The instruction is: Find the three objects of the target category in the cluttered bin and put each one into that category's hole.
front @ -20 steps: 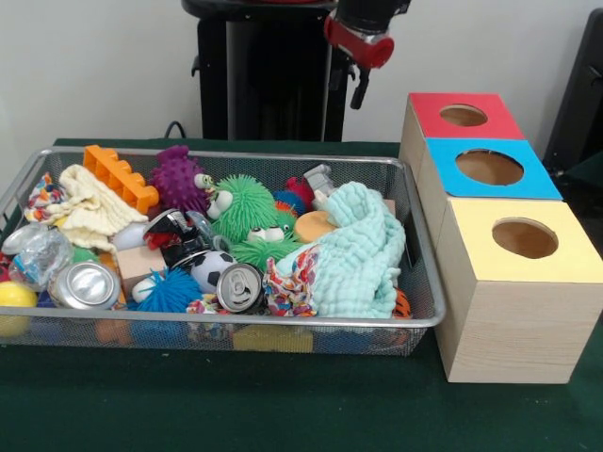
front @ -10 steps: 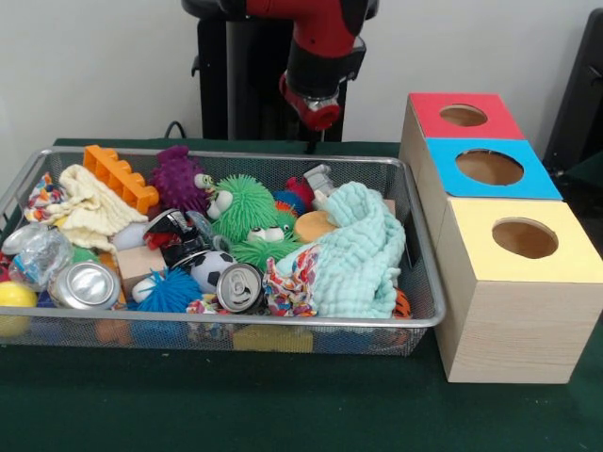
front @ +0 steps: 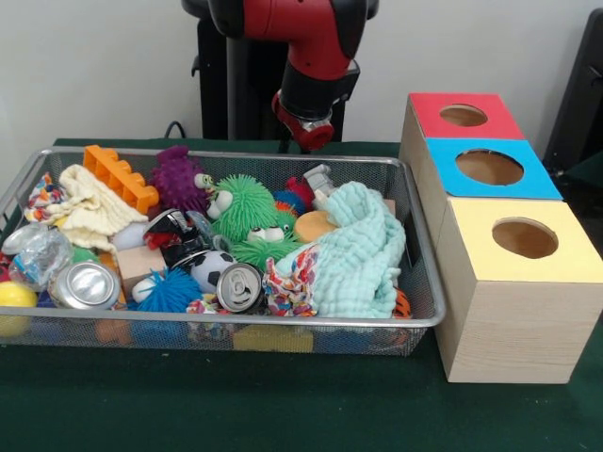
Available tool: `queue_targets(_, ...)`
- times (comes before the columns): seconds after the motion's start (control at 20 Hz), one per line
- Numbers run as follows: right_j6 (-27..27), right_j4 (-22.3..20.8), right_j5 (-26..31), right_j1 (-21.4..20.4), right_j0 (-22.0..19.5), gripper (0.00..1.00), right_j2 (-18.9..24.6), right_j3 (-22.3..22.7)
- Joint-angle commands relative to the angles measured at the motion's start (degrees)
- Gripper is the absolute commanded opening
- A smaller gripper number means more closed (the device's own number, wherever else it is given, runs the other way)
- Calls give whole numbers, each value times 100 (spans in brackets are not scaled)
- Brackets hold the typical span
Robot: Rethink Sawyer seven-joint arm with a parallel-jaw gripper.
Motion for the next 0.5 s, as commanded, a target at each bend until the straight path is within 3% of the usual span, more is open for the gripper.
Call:
queue_targets(0.05, 545, 534, -856, 900, 215, 100, -18, -1341)
queue_targets(0.5, 298, 378, -919, 696, -232, 100, 356, -920)
